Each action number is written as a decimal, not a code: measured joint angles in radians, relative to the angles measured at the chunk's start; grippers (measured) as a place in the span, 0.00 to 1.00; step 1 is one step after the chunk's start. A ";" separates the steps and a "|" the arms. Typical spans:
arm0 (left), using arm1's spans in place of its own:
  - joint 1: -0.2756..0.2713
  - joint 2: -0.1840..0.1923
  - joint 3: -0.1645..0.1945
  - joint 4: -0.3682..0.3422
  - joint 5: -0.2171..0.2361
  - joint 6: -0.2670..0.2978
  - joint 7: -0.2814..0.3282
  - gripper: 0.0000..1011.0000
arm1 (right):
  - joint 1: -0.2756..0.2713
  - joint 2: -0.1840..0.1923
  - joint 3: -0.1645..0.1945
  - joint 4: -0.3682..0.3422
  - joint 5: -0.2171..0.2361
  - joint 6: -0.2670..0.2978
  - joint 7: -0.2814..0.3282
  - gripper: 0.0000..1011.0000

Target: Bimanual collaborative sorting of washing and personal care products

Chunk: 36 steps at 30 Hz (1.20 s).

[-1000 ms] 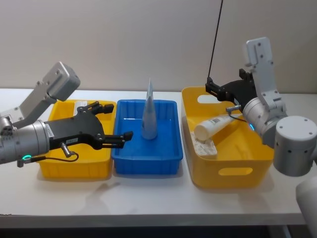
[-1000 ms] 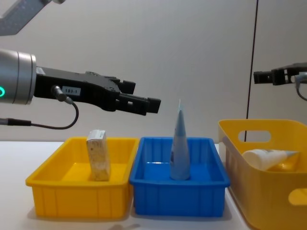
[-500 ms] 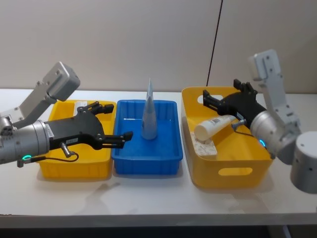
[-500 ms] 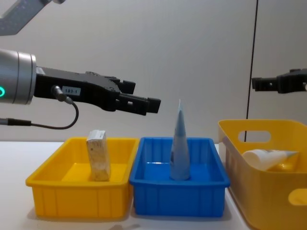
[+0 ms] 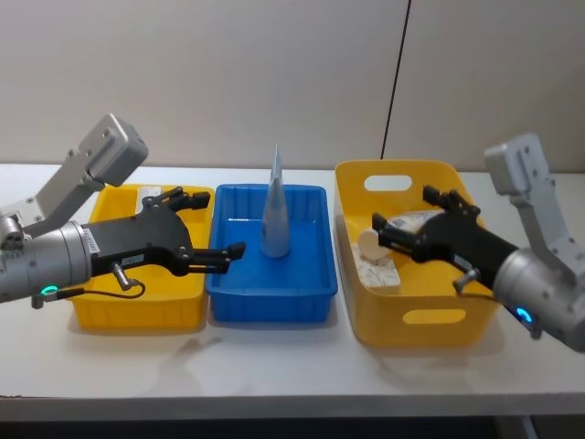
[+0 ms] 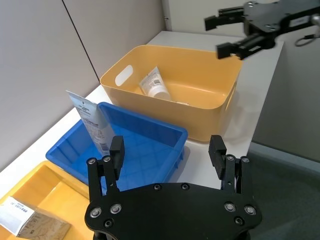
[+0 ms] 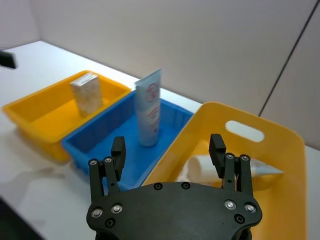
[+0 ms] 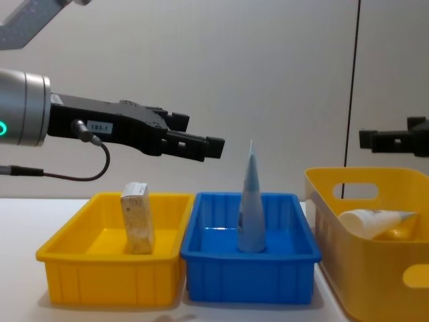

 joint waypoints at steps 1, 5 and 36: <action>0.000 0.000 0.000 0.000 0.000 0.000 0.000 0.99 | -0.019 0.015 0.006 -0.014 0.012 -0.004 0.019 0.99; 0.000 0.000 0.000 0.000 0.000 0.000 0.000 0.99 | -0.054 0.042 0.017 -0.042 0.039 -0.013 0.062 0.99; 0.000 0.000 0.000 0.000 0.000 0.000 0.000 0.99 | -0.149 0.115 0.047 -0.114 0.108 -0.034 0.169 0.99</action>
